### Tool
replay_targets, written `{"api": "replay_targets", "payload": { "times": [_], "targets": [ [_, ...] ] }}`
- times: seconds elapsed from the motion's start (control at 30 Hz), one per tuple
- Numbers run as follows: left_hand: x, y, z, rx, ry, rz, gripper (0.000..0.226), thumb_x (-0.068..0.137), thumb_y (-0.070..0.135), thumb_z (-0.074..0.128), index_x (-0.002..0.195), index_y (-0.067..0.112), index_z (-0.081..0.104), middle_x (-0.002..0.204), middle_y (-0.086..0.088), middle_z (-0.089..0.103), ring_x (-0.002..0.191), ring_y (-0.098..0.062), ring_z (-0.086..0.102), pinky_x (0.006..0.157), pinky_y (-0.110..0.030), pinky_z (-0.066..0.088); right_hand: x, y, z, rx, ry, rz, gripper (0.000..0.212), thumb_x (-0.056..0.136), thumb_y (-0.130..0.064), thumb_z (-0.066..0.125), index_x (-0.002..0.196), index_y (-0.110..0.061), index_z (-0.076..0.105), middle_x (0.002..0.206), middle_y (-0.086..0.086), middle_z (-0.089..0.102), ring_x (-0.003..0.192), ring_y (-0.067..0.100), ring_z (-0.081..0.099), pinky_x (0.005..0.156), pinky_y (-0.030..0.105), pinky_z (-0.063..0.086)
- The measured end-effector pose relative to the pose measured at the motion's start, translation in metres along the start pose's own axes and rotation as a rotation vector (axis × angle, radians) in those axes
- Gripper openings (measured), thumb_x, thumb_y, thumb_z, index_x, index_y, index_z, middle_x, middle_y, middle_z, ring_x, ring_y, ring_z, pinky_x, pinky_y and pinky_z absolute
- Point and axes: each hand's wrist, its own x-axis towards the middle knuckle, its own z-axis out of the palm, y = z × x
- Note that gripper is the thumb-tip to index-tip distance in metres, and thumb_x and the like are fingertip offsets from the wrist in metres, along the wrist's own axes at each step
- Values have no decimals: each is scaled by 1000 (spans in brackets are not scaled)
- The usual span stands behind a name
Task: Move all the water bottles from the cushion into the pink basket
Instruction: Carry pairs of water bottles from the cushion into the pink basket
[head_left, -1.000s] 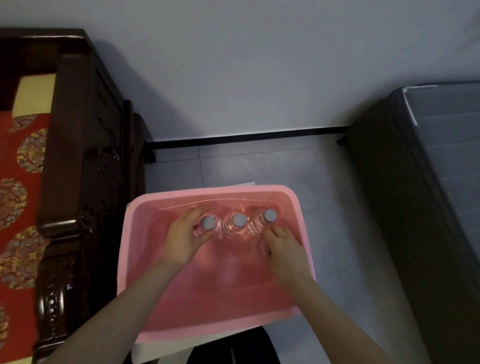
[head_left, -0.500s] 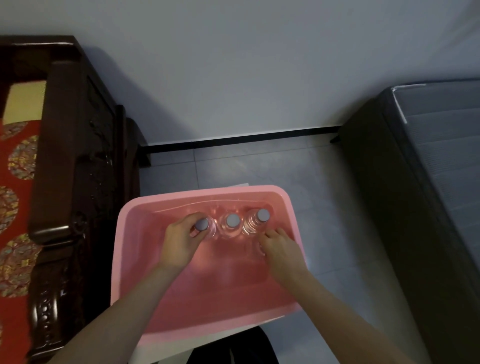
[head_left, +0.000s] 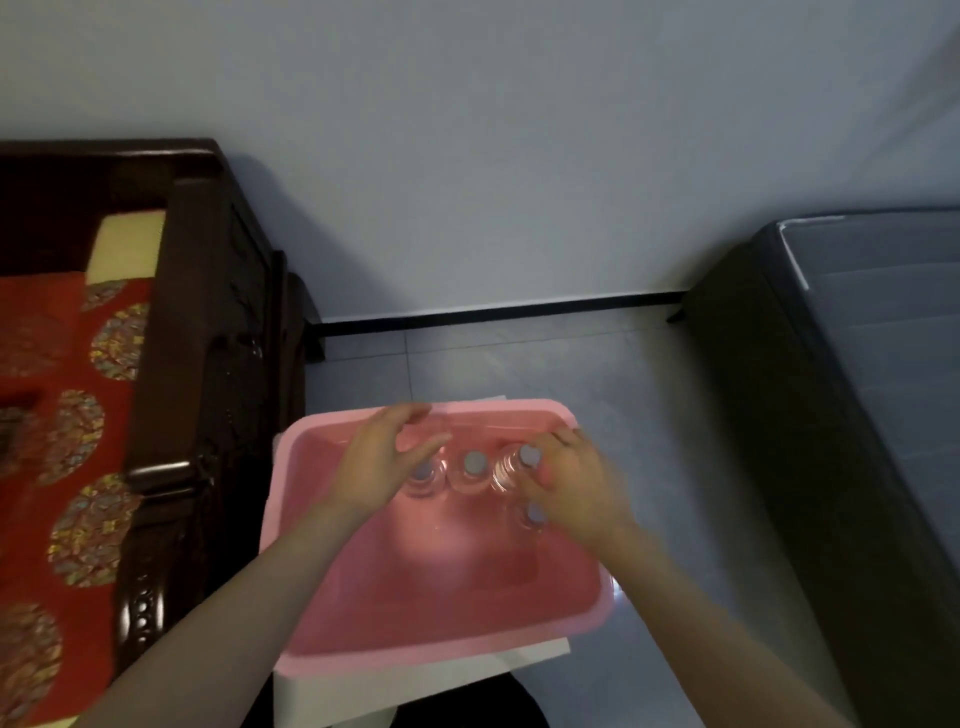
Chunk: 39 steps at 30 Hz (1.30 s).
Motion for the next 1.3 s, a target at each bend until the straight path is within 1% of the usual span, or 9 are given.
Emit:
{"api": "replay_targets", "payload": {
  "times": [0.07, 0.2, 0.4, 0.5, 0.6, 0.7, 0.8, 1.03, 1.3],
  "targets": [
    [7, 30, -27, -6, 90, 26, 58, 77, 60, 63, 112, 14, 67, 106, 10, 65, 98, -5, 60, 86, -5, 39, 11, -9, -33, 85, 145, 17, 40, 79, -41, 56, 107, -15, 67, 108, 4, 64, 104, 26, 57, 81, 36, 48],
    [-6, 97, -103, -76, 365, 93, 33, 98, 36, 48, 109, 12, 67, 106, 3, 69, 99, -2, 60, 91, -18, 44, 31, -52, -107, 239, 346, -116, 52, 83, -46, 49, 114, -8, 64, 115, 9, 63, 112, 28, 52, 95, 29, 36],
    [-114, 135, -206, -47, 747, 5, 38, 101, 37, 37, 116, 17, 66, 118, 9, 64, 109, 3, 56, 94, -10, 39, 15, -131, -189, 404, 450, -373, 45, 93, -42, 42, 123, -14, 61, 132, 4, 57, 126, 20, 45, 101, 21, 28],
    [-204, 136, -257, 36, 930, -67, 37, 101, 40, 37, 123, 22, 62, 117, 13, 62, 106, 6, 55, 90, -8, 39, -7, -179, -207, 502, 394, -489, 43, 94, -41, 42, 125, -18, 59, 136, 0, 55, 129, 17, 44, 103, 23, 28],
    [-297, 133, -292, 93, 1104, -187, 35, 101, 37, 37, 124, 24, 60, 120, 9, 60, 111, -6, 53, 91, -23, 41, -29, -227, -207, 571, 329, -603, 39, 97, -35, 43, 129, -18, 58, 138, -2, 53, 129, 16, 43, 107, 31, 31],
    [-401, 122, -315, 103, 1302, -295, 33, 101, 31, 41, 125, 16, 59, 122, 5, 59, 112, -7, 52, 88, -13, 37, -56, -290, -193, 589, 215, -729, 35, 97, -32, 49, 128, -19, 57, 137, -1, 53, 129, 17, 43, 107, 35, 34],
    [-484, 108, -325, 128, 1465, -374, 36, 100, 33, 41, 122, 13, 61, 122, -4, 63, 115, -20, 57, 95, -30, 43, -81, -348, -173, 596, 124, -829, 36, 93, -34, 53, 126, -20, 59, 136, 2, 54, 128, 18, 45, 107, 41, 36],
    [-637, 75, -343, 169, 1617, -518, 31, 99, 21, 48, 124, 8, 60, 122, -10, 63, 112, -20, 58, 95, -33, 44, -172, -486, -100, 534, -37, -998, 38, 95, -36, 52, 132, -25, 52, 143, 0, 46, 134, 16, 36, 108, 45, 36],
    [-774, 8, -413, 239, 1529, -684, 36, 94, 22, 56, 129, 18, 57, 130, -3, 59, 120, -21, 54, 100, -37, 40, -245, -607, -7, 341, -3, -1046, 49, 92, -38, 56, 136, -18, 50, 149, 1, 40, 140, 19, 28, 111, 40, 28]
  ]
}}
